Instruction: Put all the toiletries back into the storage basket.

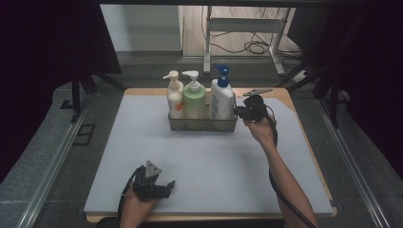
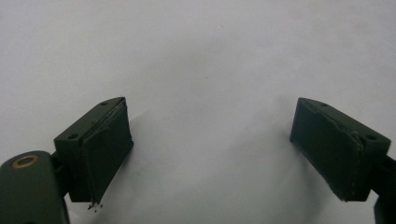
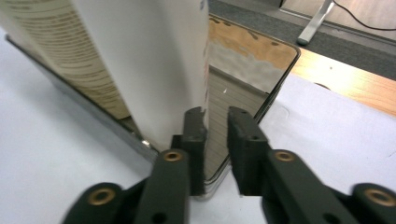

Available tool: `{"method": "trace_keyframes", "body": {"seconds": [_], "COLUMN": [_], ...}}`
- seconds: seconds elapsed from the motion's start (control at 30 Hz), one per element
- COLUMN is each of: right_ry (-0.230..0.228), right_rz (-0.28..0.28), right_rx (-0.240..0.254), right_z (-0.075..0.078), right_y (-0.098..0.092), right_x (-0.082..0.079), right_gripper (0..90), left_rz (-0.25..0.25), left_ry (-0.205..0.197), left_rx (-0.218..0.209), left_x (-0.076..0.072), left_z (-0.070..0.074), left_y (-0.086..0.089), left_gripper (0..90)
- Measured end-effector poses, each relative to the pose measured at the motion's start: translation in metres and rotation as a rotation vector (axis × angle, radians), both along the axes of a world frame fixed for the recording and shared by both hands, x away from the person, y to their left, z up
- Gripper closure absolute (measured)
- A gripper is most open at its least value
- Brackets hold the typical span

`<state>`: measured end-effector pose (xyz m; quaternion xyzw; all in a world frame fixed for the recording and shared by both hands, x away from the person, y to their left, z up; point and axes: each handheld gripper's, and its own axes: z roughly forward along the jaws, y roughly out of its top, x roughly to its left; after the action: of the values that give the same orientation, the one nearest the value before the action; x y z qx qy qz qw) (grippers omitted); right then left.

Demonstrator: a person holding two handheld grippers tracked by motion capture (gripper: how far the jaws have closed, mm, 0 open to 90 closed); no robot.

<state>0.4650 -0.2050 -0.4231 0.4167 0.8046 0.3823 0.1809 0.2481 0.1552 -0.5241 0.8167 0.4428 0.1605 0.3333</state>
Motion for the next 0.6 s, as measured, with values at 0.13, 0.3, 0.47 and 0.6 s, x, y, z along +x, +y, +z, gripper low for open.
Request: {"method": "trace_keyframes", "body": {"seconds": [0.13, 0.3, 0.47, 0.6], "right_ry": [0.01, 0.041, 0.064, 0.082], "right_rz": [-0.024, -0.043, -0.046, -0.039], "right_rx": [-0.006, -0.019, -0.012, -0.006], "right_z": [-0.005, -0.014, -0.018, -0.021], "right_y": [0.004, 0.009, 0.012, 0.016], "right_x": [0.008, 0.021, 0.028, 0.031], "right_gripper": [85.6, 89.4, 89.5, 89.5], "left_rz": [-0.001, 0.0, 0.0, 0.0], "left_ry": [0.0, 0.001, 0.001, 0.0], "left_rx": [0.0, 0.0, 0.0, 0.0], "left_x": [0.0, 0.0, 0.0, 0.0], "left_z": [0.0, 0.0, 0.0, 0.0], "left_y": [0.0, 0.0, 0.0, 0.0], "left_gripper": [11.9, 11.9, 11.9, 11.9]}}
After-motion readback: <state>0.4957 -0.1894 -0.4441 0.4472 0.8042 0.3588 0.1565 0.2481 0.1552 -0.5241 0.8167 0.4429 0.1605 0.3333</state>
